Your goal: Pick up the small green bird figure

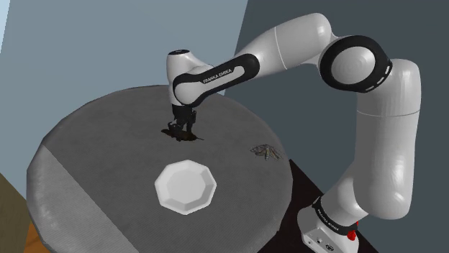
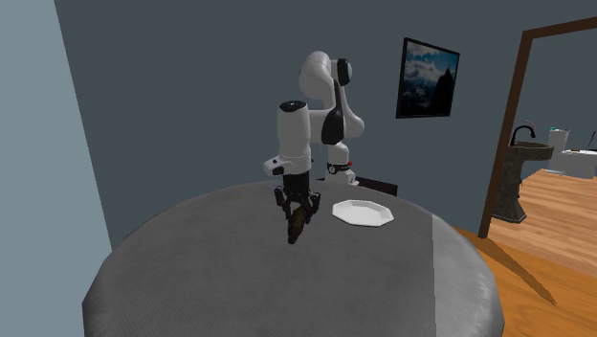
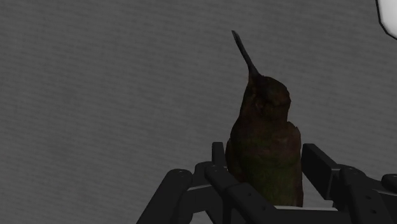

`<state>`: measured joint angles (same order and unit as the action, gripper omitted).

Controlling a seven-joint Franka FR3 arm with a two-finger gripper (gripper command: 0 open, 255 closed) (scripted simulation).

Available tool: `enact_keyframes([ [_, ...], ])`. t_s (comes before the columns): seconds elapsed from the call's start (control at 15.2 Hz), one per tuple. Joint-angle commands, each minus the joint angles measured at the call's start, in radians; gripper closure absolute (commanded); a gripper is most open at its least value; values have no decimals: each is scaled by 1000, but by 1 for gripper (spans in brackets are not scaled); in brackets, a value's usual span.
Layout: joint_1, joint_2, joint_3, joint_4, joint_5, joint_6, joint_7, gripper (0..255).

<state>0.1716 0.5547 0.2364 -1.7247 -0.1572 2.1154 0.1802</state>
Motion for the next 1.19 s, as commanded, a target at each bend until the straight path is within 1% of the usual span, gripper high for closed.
enact_keyframes([
  [0.0, 0, 1, 0, -4, 0, 3, 0, 255],
  [0.99, -10, -103, 17, 50, 30, -151, -19, 255],
  [1.12, -10, -104, 17, 50, 31, -153, -19, 255],
])
